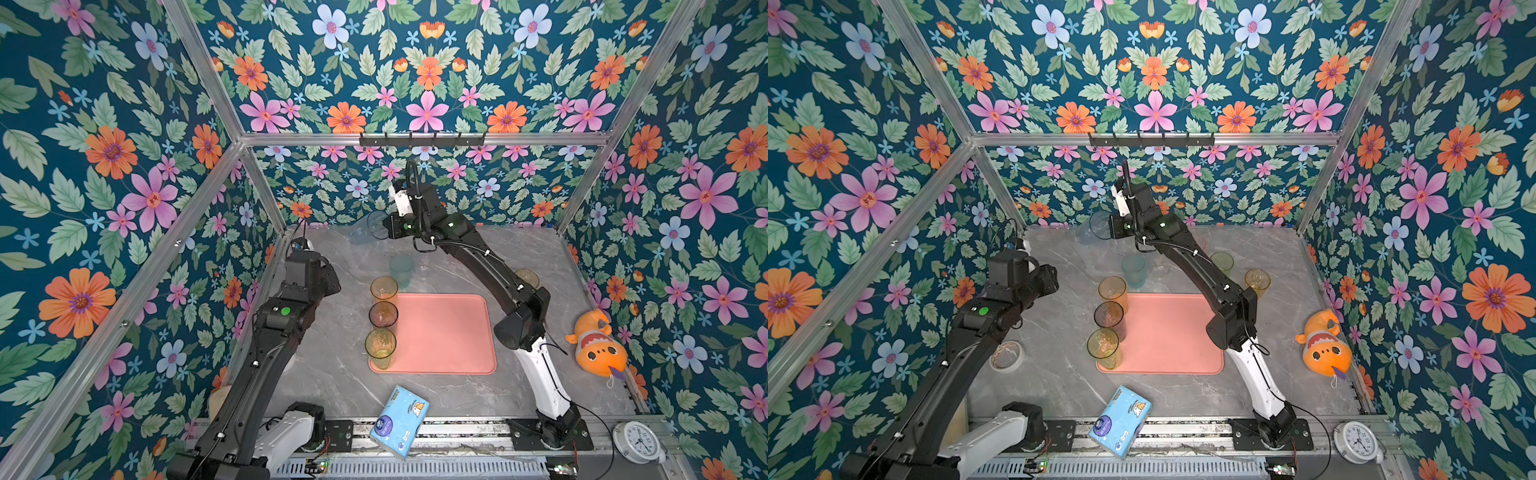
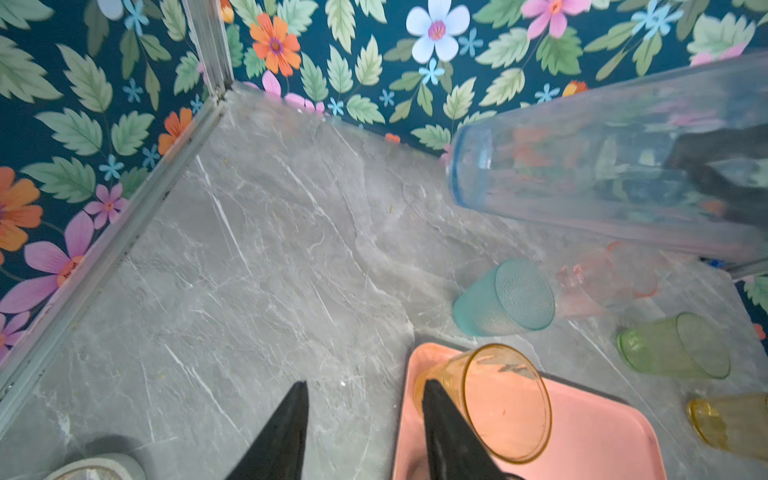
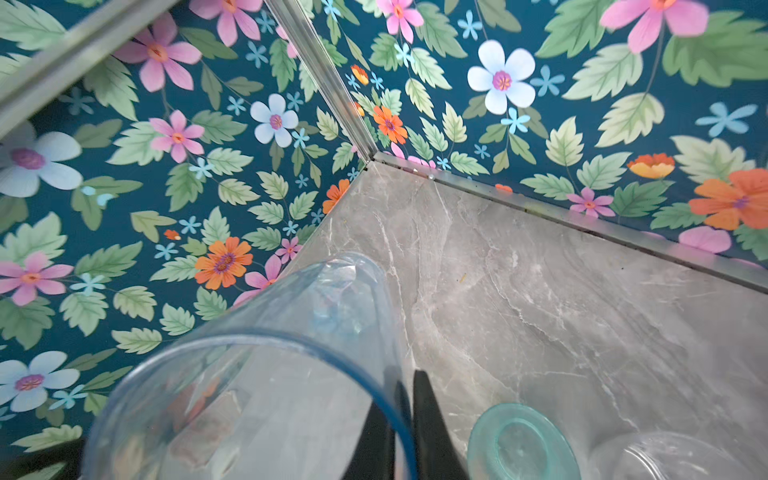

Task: Place the glasses into the tray
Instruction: 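Lift the light blue glass with the right gripper, then carry the light blue glass over the pink tray and lower it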

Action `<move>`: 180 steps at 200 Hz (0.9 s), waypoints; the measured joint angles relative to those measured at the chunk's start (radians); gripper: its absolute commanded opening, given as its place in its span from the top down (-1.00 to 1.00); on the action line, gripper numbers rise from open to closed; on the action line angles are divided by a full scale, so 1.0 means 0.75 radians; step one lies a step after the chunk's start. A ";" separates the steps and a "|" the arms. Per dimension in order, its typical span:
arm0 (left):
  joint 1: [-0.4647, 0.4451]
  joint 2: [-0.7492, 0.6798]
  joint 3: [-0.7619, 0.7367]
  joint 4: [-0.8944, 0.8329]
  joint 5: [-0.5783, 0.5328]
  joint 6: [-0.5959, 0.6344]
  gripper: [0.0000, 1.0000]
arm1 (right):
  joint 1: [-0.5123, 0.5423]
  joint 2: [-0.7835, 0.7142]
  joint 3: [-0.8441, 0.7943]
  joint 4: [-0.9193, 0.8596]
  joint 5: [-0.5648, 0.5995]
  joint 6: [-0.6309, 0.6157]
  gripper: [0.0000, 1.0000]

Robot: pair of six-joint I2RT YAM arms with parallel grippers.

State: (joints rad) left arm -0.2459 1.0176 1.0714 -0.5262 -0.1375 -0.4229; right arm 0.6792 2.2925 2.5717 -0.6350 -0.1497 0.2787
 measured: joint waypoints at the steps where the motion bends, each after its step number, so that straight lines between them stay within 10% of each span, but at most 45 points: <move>1: 0.000 -0.002 -0.001 0.004 -0.005 0.000 0.00 | 0.000 -0.003 0.000 -0.003 -0.001 -0.001 0.97; 180: 0.002 0.127 -0.105 0.394 -0.097 0.080 -0.99 | -0.032 -1.087 -1.013 -0.314 0.167 -0.020 1.00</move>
State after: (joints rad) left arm -0.2443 1.1130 0.9928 -0.2306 -0.2100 -0.3630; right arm 0.6552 1.4769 1.8122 -0.8703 -0.0246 0.2634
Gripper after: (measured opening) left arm 0.994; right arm 0.086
